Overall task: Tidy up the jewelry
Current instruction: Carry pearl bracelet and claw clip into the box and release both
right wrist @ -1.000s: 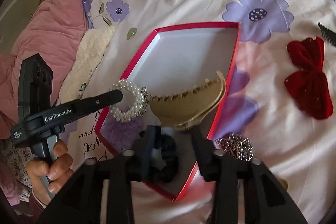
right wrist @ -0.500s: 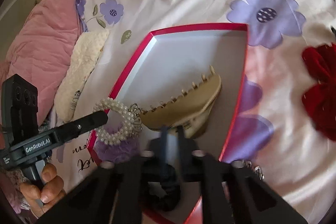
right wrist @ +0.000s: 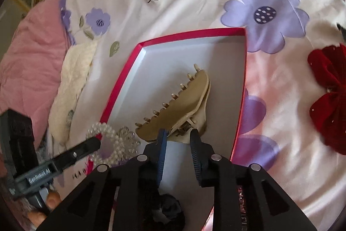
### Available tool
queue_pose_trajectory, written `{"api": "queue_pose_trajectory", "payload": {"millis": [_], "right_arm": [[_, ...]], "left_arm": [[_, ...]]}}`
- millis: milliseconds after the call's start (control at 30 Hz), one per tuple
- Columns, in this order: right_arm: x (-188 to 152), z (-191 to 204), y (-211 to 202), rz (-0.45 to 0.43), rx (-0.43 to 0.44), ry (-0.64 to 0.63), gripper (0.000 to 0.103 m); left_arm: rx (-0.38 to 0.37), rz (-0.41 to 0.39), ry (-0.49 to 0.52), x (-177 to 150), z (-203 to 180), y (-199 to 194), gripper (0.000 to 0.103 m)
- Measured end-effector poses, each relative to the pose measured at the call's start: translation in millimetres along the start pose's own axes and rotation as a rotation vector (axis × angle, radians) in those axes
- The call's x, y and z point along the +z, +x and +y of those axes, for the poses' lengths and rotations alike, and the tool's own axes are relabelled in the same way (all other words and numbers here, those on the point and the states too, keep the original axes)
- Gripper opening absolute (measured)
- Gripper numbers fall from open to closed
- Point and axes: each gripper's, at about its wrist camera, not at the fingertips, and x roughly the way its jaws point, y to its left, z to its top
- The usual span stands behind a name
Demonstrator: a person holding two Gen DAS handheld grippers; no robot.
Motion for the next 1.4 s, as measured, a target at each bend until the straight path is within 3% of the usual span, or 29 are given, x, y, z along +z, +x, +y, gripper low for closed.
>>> {"api": "queue_pose_trajectory", "payload": {"millis": [233, 467, 600, 733, 867, 1033, 1267, 1400], "right_arm": [[7.0, -2.8, -6.8, -0.039, -0.012, 0.040, 0.025], [16.2, -0.3, 1.7, -0.051, -0.036, 0.038, 0.024], [19.8, 6.9, 5.8, -0.066, -0.076, -0.003, 0.016], [20.9, 7.3, 1.4, -0.062, -0.058, -0.032, 0.004], [22.8, 10.9, -9.9, -0.054, -0.044, -0.075, 0.003], [20.2, 12.8, -6.5, 0.051, 0.011, -0.080, 0.003], [12.5, 21.2, 4.4, 0.093, -0.037, -0.129, 0.004], [11.7, 24.2, 3.6, 0.095, -0.011, -0.128, 0.011]], "left_arm": [[-0.009, 0.013, -0.017, 8.4, 2.4, 9.8, 0.009], [0.055, 0.038, -0.021, 9.7, 6.8, 23.5, 0.009], [0.063, 0.046, -0.033, 8.3, 13.7, 24.8, 0.009], [0.060, 0.047, -0.026, 7.7, 13.5, 23.5, 0.010], [0.076, 0.057, -0.019, 8.8, 10.5, 26.2, 0.010], [0.103, 0.081, 0.008, 7.8, 6.1, 31.6, 0.010], [0.135, 0.108, -0.010, 2.6, 11.7, 33.2, 0.011], [0.137, 0.094, -0.002, 1.6, 9.5, 24.3, 0.024]]}}
